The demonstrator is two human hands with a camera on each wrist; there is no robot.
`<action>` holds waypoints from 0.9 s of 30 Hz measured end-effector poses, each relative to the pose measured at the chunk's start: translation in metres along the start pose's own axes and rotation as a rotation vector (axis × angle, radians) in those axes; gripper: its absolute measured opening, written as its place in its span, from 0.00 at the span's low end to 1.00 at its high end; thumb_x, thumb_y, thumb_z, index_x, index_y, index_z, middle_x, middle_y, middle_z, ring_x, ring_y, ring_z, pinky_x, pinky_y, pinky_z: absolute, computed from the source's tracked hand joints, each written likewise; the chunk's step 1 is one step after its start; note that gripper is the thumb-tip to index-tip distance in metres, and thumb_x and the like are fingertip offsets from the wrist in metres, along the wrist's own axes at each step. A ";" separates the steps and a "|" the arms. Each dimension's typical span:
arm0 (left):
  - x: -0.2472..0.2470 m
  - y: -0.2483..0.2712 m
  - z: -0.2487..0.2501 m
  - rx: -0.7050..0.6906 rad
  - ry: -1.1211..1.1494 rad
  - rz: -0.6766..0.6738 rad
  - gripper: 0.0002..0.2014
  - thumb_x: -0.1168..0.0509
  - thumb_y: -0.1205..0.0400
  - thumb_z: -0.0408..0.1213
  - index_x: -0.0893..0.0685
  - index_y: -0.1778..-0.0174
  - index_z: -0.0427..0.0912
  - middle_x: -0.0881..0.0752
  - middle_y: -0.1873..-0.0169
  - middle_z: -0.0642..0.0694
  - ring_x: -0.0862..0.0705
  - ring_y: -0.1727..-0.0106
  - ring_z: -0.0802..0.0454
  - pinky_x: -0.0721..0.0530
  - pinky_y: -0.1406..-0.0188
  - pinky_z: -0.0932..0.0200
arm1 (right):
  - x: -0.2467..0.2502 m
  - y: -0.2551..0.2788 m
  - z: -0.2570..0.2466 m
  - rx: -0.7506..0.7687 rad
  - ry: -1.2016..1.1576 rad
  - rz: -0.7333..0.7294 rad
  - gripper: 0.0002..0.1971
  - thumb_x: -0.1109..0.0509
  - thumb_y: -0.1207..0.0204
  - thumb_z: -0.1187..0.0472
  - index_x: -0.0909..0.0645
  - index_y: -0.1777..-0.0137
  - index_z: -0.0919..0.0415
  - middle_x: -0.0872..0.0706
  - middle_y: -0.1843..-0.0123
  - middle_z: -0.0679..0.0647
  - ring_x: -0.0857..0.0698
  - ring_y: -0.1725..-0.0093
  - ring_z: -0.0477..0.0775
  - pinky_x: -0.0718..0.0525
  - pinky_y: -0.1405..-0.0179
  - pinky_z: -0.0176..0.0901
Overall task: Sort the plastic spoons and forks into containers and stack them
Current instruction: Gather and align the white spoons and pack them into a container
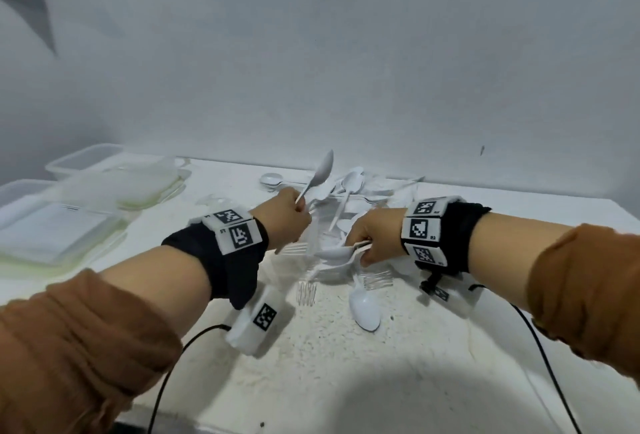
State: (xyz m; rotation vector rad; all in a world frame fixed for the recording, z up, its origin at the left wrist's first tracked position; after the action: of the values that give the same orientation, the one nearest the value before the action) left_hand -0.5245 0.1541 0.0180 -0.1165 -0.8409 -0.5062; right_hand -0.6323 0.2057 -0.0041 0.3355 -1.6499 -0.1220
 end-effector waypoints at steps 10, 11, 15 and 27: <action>-0.004 0.003 -0.017 0.060 -0.099 0.008 0.17 0.45 0.15 0.49 0.21 0.39 0.41 0.19 0.58 0.46 0.23 0.60 0.49 0.25 0.59 0.58 | -0.014 -0.017 -0.015 0.159 0.153 -0.041 0.08 0.32 0.24 0.64 0.16 0.47 0.60 0.28 0.64 0.44 0.18 0.48 0.56 0.28 0.56 0.37; -0.004 0.002 -0.017 0.064 -0.090 0.012 0.16 0.45 0.15 0.48 0.20 0.40 0.43 0.22 0.63 0.48 0.24 0.62 0.50 0.26 0.60 0.58 | -0.014 -0.016 -0.015 0.166 0.149 -0.038 0.08 0.32 0.24 0.64 0.16 0.46 0.61 0.28 0.64 0.44 0.18 0.47 0.56 0.28 0.56 0.37; -0.010 -0.002 -0.014 0.048 -0.078 -0.005 0.11 0.45 0.15 0.41 0.17 0.46 0.48 0.27 0.69 0.55 0.29 0.70 0.58 0.31 0.67 0.66 | -0.011 -0.011 -0.014 0.177 0.087 -0.014 0.11 0.31 0.23 0.63 0.17 0.42 0.63 0.22 0.49 0.55 0.21 0.46 0.55 0.25 0.47 0.42; -0.039 -0.020 -0.001 0.022 -0.396 -0.118 0.13 0.37 0.21 0.44 0.27 0.69 0.45 0.25 0.70 0.48 0.27 0.69 0.54 0.32 0.69 0.64 | 0.051 0.043 0.047 -0.098 -0.492 0.313 0.08 0.28 0.26 0.61 0.21 0.55 0.46 0.16 0.57 0.43 0.19 0.60 0.34 0.25 0.54 0.25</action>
State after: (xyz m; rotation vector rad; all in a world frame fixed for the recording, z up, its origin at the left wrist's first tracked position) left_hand -0.5553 0.1516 -0.0134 -0.1504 -1.2452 -0.5942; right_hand -0.6889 0.2259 0.0516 -0.0388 -2.1532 -0.0501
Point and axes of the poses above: each hand's wrist, its own y-axis away from the middle knuckle, its own x-axis out of the back of the hand, z = x × y, the point moved 9 cm from there along -y, towards the middle knuckle
